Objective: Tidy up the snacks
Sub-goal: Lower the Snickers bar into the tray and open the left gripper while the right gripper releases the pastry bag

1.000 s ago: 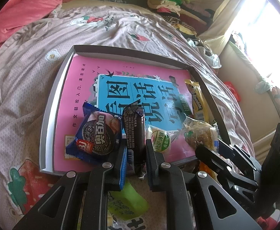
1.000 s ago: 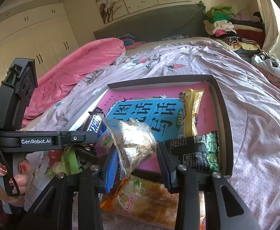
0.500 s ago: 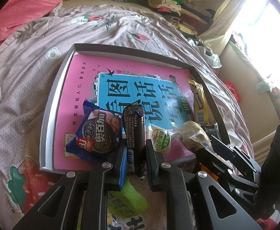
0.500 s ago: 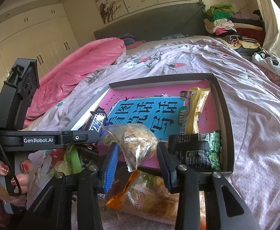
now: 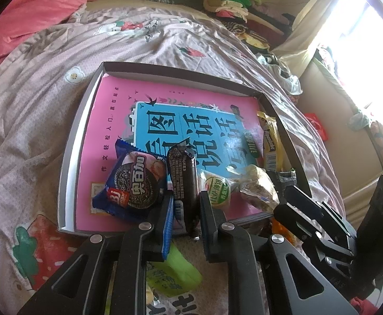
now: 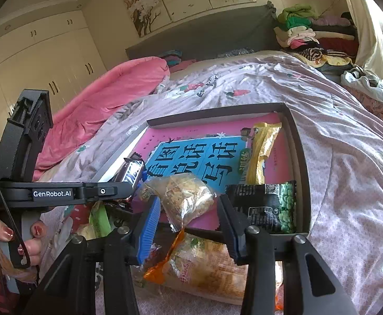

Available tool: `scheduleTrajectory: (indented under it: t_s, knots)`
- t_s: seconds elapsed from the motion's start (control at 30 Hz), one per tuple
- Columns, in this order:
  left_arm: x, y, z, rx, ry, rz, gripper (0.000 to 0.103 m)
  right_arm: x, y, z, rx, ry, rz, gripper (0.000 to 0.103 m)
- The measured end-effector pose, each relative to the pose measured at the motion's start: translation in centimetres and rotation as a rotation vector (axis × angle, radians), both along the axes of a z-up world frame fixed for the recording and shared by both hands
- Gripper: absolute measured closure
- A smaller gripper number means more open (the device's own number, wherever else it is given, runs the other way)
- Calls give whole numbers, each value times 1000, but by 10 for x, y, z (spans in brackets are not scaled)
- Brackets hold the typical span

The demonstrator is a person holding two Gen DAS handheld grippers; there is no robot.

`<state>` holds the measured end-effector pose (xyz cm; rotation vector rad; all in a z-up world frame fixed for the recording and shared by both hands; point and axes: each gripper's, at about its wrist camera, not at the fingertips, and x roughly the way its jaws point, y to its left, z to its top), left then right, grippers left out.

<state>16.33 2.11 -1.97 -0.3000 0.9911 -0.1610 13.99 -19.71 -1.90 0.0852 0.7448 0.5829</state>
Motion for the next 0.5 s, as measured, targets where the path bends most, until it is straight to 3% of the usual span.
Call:
scheduleTrajectory:
  t_s: [0.3,0.4,0.5]
  knots:
    - [-2,0,7,13,-8,1,81,-2,1,1,-5,1,-3,57]
    - [-2,1,9,19,-15,2,77,-1,0,1,-3,0,-6,57]
    - [-3,0,12,27,-22,6,66,-1,0,2,-4,-3,-10,56]
